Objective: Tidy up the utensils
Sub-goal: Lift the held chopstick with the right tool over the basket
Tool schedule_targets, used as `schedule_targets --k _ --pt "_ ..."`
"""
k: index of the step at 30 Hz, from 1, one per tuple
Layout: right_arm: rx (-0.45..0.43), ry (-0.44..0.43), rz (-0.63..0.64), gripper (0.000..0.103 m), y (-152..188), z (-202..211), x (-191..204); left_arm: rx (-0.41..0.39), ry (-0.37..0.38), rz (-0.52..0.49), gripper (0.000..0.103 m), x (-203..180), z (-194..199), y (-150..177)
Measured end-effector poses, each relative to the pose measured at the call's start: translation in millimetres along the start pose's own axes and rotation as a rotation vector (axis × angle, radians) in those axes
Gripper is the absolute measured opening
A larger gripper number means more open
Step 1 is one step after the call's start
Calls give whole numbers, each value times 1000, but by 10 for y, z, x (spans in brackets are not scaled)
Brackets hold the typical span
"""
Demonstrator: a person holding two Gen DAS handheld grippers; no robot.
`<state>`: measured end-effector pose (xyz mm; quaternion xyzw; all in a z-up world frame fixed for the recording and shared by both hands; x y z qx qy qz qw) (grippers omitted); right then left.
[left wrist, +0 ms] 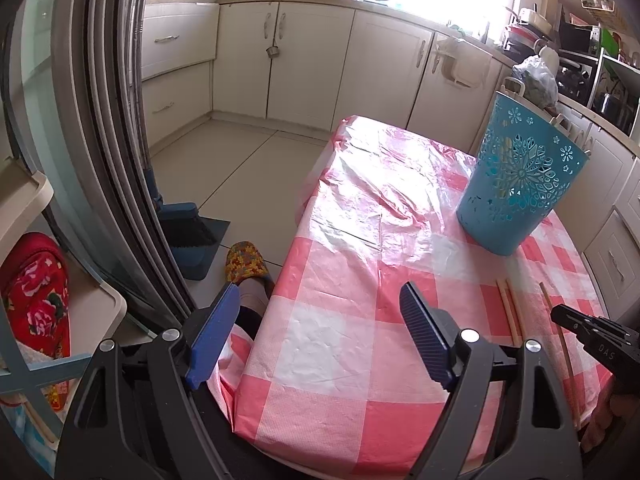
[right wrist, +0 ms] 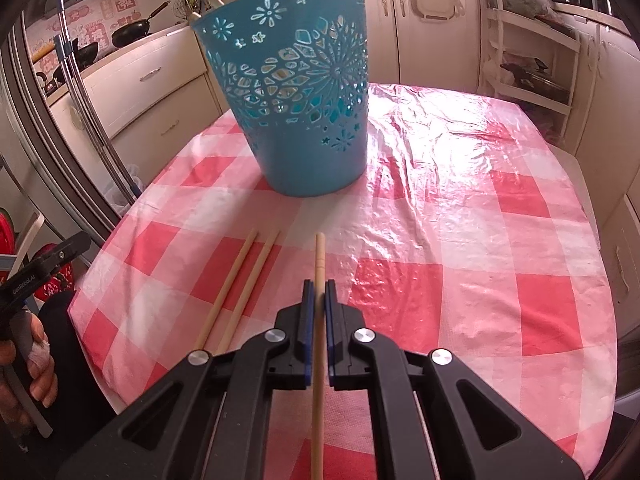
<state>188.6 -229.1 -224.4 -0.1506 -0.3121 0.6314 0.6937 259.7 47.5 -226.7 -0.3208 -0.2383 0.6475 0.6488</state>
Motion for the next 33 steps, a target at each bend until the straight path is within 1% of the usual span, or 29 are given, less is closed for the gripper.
schedule_targets --k 9,16,20,25,30,33 --pt "-57 -81 -74 6 -129 252 -19 -2 1 4 78 3 1 2" --pt "-134 -162 -100 6 -406 570 73 -1 2 4 78 -3 -1 3" --pt "-197 -217 -103 6 -657 786 163 -4 0 -4 78 -10 3 4" --pt "-294 -277 -100 6 -1096 980 264 -3 1 -7 78 -26 -1 4" --pt "-381 -318 -99 6 -1587 1074 336 -2 2 -6 78 -31 -5 3" --pt "-453 -327 -101 6 -1883 1166 368 -2 5 -4 78 -35 -15 0"
Point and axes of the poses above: each gripper's, at about its wrist camera, not at the fingertips, and z roughly against the way its jaws point, x to its left, y to its underside, the point moved 4 cm from there along -z, roughly the way its jaws point, and after that the axes turned 4 degrees about -z, right-handed, at the moved point
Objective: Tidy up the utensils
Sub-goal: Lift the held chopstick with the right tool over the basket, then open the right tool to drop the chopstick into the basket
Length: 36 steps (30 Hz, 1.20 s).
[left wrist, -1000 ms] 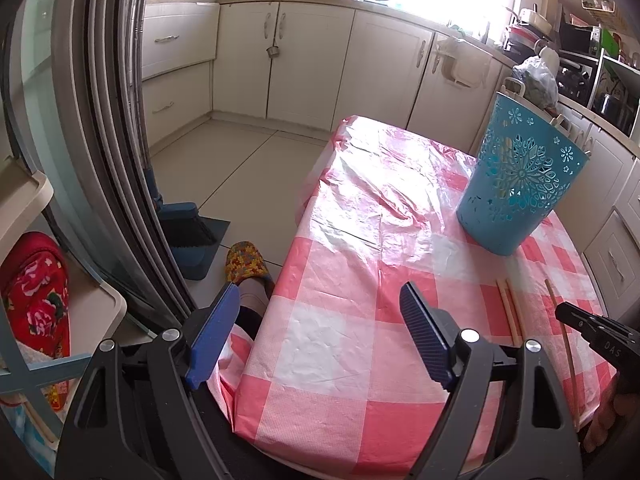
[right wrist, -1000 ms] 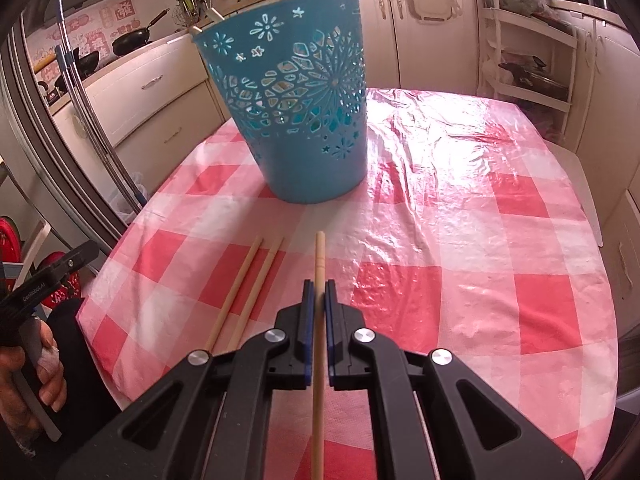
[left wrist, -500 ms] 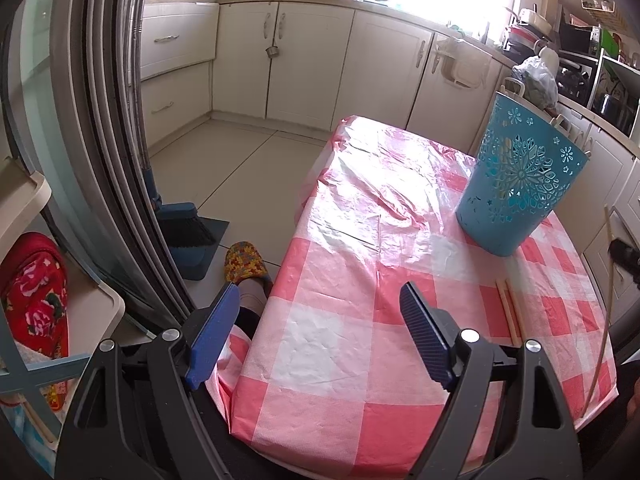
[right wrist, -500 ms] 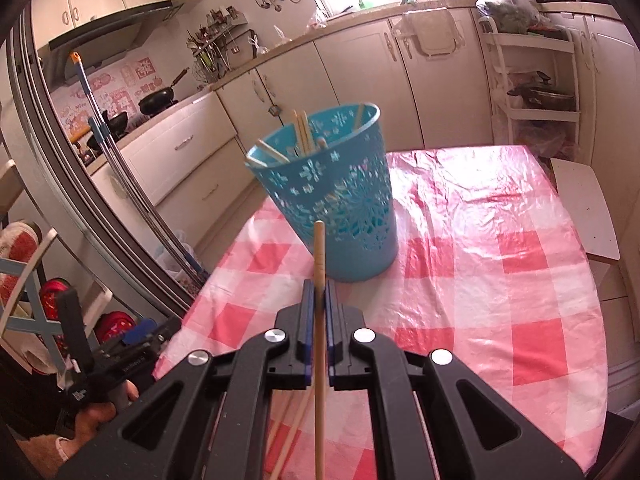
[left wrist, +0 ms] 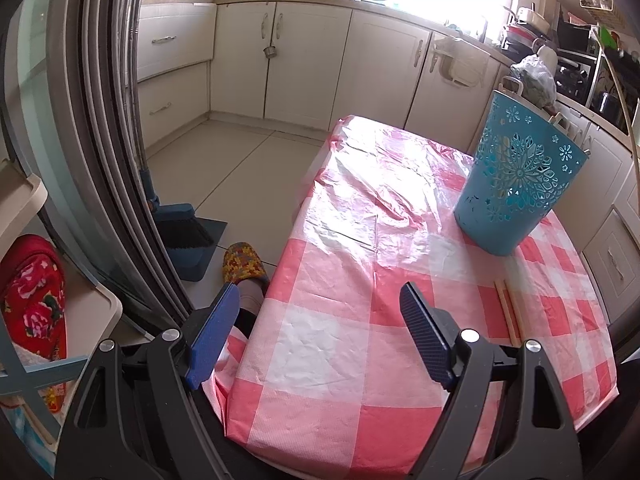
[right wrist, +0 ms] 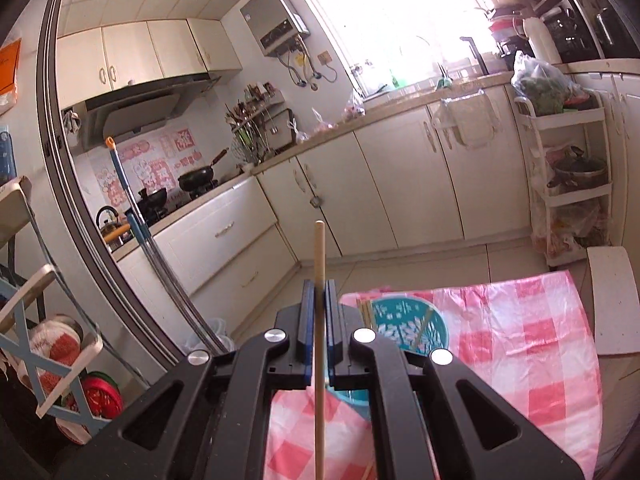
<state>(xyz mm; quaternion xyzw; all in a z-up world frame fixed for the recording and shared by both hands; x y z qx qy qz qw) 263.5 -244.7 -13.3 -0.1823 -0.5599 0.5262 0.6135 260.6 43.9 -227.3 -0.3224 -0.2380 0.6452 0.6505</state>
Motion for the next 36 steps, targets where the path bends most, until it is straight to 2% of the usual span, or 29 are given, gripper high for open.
schedule_targets --k 4,9,14,22,25,30,32,34,36 --pt "-118 15 5 6 -315 -117 -27 -1 4 2 78 -12 -19 -9" --pt "-180 127 3 6 -340 -431 -263 -2 6 0 78 -13 -18 -10" --pt "-140 216 47 6 -75 -709 -430 -4 5 -4 79 -19 -19 -13" --pt "-40 235 72 6 278 -776 -541 -4 -1 -27 79 -49 -29 -23" --pt "-24 231 80 6 312 -677 -525 -4 -5 -25 80 -41 -23 -20" --pt "-87 210 119 8 185 -222 -332 -8 -11 -25 81 -38 -11 -20" --pt "-126 199 135 16 128 28 -237 -10 -14 -28 81 -39 -5 -18" --pt "-160 196 148 35 124 240 -150 -13 -17 -30 81 -39 4 -19" --pt "-168 195 165 37 204 422 -78 -16 -19 -29 82 -38 12 -16"
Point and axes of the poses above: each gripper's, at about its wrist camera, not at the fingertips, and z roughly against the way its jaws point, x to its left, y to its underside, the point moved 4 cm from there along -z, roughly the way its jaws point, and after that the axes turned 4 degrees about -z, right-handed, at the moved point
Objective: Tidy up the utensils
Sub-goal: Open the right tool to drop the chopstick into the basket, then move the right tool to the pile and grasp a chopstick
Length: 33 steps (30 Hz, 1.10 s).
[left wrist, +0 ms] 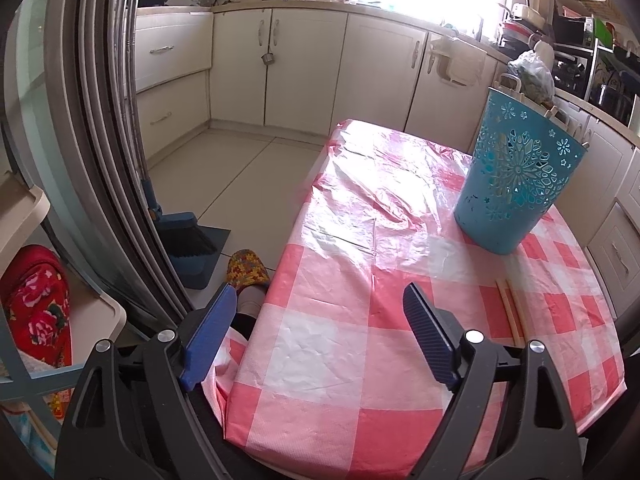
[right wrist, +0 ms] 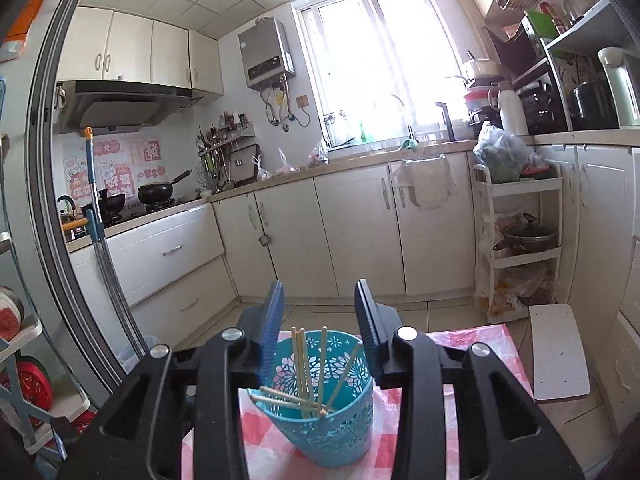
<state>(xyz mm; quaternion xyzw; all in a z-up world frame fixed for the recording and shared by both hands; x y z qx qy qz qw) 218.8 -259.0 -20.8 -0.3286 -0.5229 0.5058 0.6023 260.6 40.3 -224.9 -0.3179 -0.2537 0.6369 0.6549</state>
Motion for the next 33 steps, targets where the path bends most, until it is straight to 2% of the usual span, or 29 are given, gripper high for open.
schedule_targets --k 2,4,6,8,11,15,20,33 --pt "31 -1 10 37 156 116 26 -3 -1 2 82 6 10 1" --pt "107 5 20 37 436 155 44 -6 1 6 82 18 18 6" --pt "209 12 15 37 800 132 39 -8 2 10 82 29 26 5" --pt "354 16 -6 37 1247 42 16 -10 4 13 83 41 36 7" --pt "510 20 -2 28 1751 -93 25 -13 8 16 83 57 45 9" --pt "611 28 -3 25 2072 -246 68 -17 10 23 84 75 56 10" --pt "658 42 -16 23 2219 -367 49 -17 13 28 84 92 65 12" --pt "648 32 -24 22 2209 -380 55 -13 6 11 85 49 46 15"
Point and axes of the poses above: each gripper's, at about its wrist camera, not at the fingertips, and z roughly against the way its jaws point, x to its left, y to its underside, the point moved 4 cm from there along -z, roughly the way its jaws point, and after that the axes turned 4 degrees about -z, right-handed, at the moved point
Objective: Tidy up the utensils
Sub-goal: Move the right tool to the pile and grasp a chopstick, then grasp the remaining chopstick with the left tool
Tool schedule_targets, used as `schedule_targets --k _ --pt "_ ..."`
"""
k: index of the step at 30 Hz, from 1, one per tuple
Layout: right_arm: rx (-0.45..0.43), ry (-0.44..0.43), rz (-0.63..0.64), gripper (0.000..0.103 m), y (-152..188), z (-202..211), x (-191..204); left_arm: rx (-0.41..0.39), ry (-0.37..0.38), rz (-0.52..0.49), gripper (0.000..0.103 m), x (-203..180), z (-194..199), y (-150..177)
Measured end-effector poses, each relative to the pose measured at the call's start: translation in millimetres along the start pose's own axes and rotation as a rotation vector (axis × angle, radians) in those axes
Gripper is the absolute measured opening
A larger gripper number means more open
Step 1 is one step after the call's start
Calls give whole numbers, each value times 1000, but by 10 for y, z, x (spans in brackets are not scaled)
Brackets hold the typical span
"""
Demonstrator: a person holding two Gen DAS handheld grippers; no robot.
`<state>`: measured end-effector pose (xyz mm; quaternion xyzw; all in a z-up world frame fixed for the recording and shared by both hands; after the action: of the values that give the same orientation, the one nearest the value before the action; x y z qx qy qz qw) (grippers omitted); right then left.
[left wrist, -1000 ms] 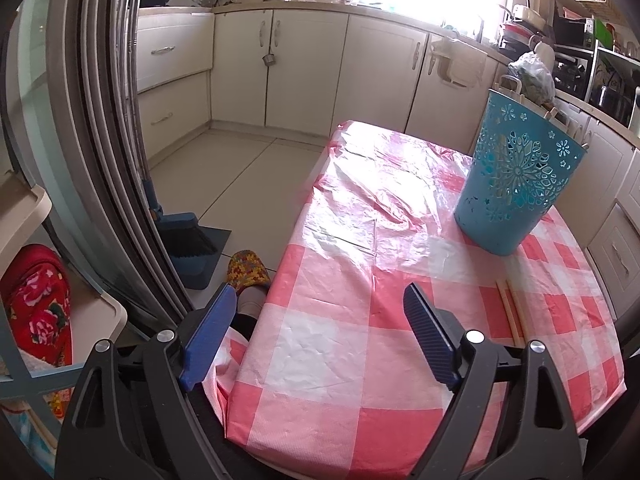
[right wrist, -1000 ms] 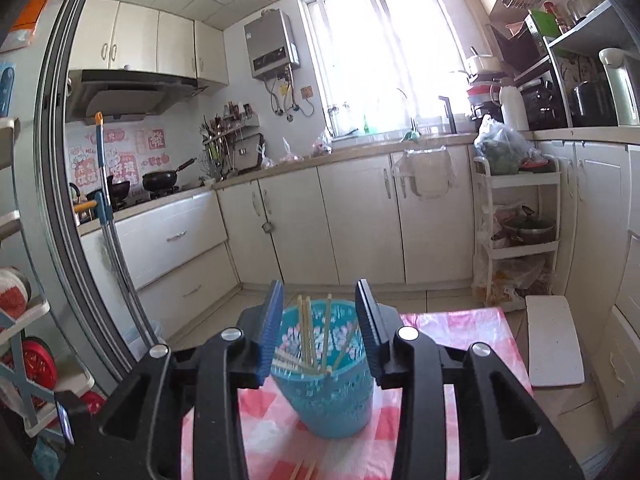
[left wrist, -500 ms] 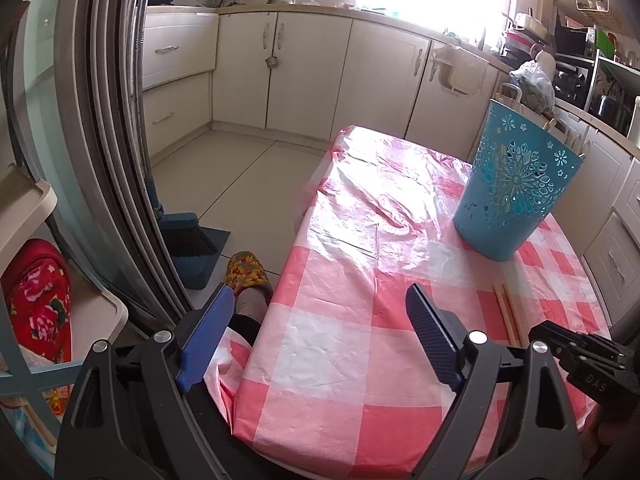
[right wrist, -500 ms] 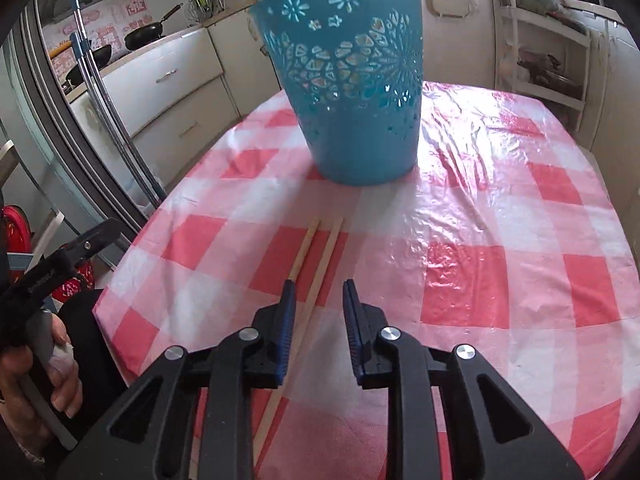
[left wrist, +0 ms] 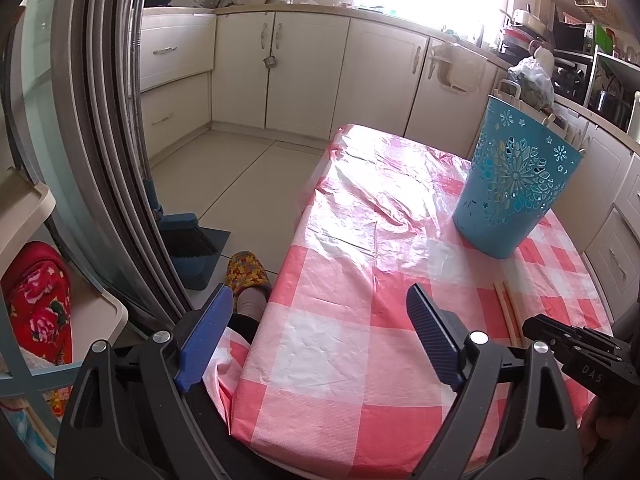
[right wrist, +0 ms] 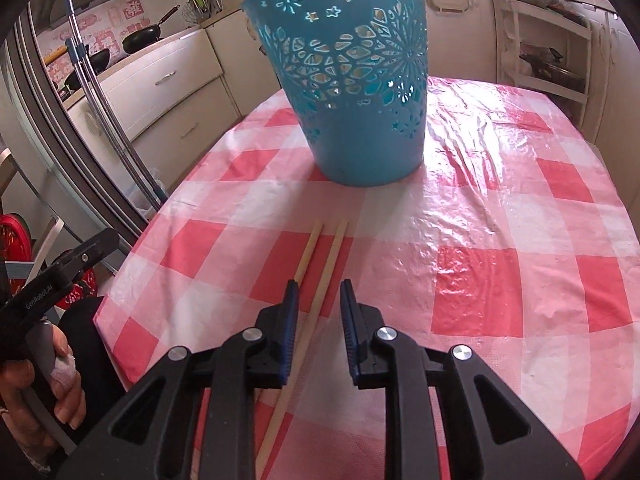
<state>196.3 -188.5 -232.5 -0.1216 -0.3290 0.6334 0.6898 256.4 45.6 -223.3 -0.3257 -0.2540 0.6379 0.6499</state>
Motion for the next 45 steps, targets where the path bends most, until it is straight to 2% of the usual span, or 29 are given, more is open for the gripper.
schedule_targets --k 2,6,8,11,17,20,22,24,29,32,34,38,39,45 --pt "8 18 4 21 -8 -42 1 1 -1 -4 85 -6 -3 1" --pt "8 53 30 9 -11 -60 -11 0 -3 -7 85 -8 2 1" --pt "12 55 49 9 -9 -49 -19 -1 -13 -16 85 -19 12 -2" --pt "25 63 69 8 3 5 -62 -2 -21 -84 85 -172 63 -30" --pt "24 87 8 7 60 185 -400 82 132 -139 85 -803 7 -89" --pt "19 89 -39 7 54 229 -553 153 169 -168 84 -1123 -173 -61" --pt "17 80 -55 7 49 233 -598 189 168 -217 83 -1322 -281 4" --pt "12 70 -57 7 48 224 -600 222 175 -253 75 -1471 -370 68" --pt "4 51 -61 7 13 181 -600 267 172 -297 64 -1642 -493 179" --pt "3 45 -60 7 -13 171 -613 256 160 -331 59 -1676 -507 183" --pt "3 47 -52 7 -24 156 -600 245 158 -340 50 -1691 -514 174" --pt "13 51 -31 7 -50 119 -557 224 164 -334 12 -1669 -525 126" --pt "21 41 -32 7 -63 105 -543 223 162 -329 7 -1647 -531 113" --pt "56 20 -7 7 -140 50 -462 240 132 -331 5 -1494 -562 46"
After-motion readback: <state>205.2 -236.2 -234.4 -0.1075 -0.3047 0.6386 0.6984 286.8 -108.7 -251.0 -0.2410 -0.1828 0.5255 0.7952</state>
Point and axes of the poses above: each gripper's, at about its wrist camera, not at the fingertips, and z roughly against the way its jaws point, x to its left, y to its underside, the point moved 4 cm from there along -z, roughly the way its jaws point, and after that the axes turned 4 degrees about -z, right-handed, at the moved point
